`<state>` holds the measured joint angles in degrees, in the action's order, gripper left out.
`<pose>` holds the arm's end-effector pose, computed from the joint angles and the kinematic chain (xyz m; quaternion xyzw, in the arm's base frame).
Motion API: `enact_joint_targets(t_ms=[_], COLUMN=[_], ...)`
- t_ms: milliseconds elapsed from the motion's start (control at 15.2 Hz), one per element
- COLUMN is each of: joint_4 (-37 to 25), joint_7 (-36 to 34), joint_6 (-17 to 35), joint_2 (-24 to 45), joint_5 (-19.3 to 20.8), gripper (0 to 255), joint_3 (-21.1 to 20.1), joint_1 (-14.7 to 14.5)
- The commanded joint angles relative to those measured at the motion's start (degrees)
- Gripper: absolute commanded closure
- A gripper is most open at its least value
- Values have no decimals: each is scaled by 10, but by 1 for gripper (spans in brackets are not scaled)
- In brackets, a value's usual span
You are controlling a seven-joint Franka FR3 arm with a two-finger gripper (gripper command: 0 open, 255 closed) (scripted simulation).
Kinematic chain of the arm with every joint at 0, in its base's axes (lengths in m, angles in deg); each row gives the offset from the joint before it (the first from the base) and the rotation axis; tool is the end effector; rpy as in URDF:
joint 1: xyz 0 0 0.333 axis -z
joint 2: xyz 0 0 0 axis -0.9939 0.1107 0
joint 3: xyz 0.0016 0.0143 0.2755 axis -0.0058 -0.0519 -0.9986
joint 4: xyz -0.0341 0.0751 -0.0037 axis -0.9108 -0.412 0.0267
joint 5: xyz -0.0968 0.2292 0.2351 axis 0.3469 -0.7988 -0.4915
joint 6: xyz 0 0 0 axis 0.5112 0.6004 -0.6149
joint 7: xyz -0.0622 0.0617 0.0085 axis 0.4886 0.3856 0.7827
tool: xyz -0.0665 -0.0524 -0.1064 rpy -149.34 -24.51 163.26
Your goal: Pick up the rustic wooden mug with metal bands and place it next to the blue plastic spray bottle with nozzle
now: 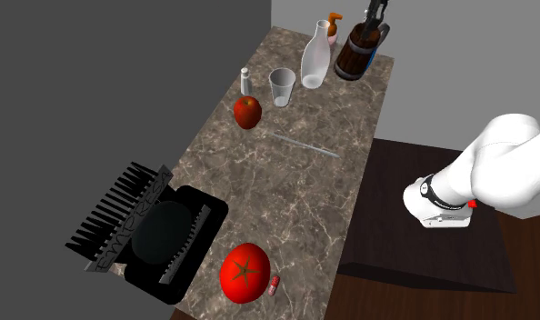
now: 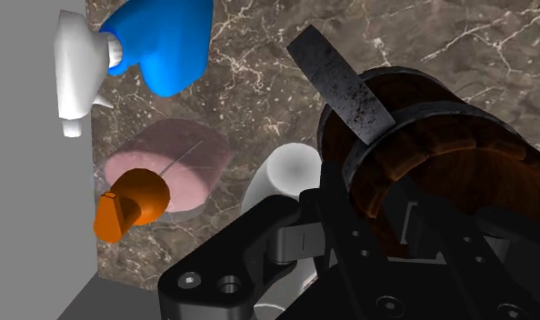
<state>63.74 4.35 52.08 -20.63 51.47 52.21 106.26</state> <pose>0.3024 -0.3261 0.4845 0.9983 -0.0319 0.0274 0.0408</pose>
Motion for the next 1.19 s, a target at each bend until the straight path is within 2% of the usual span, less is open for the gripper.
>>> enact_joint_targets(t_ms=[0,1122], joint_4=[13,114], joint_7=[0,2], joint_6=[16,151], joint_2=[3,37], joint_5=[0,-2], gripper=[255,255], joint_3=[1,16], joint_1=[0,2])
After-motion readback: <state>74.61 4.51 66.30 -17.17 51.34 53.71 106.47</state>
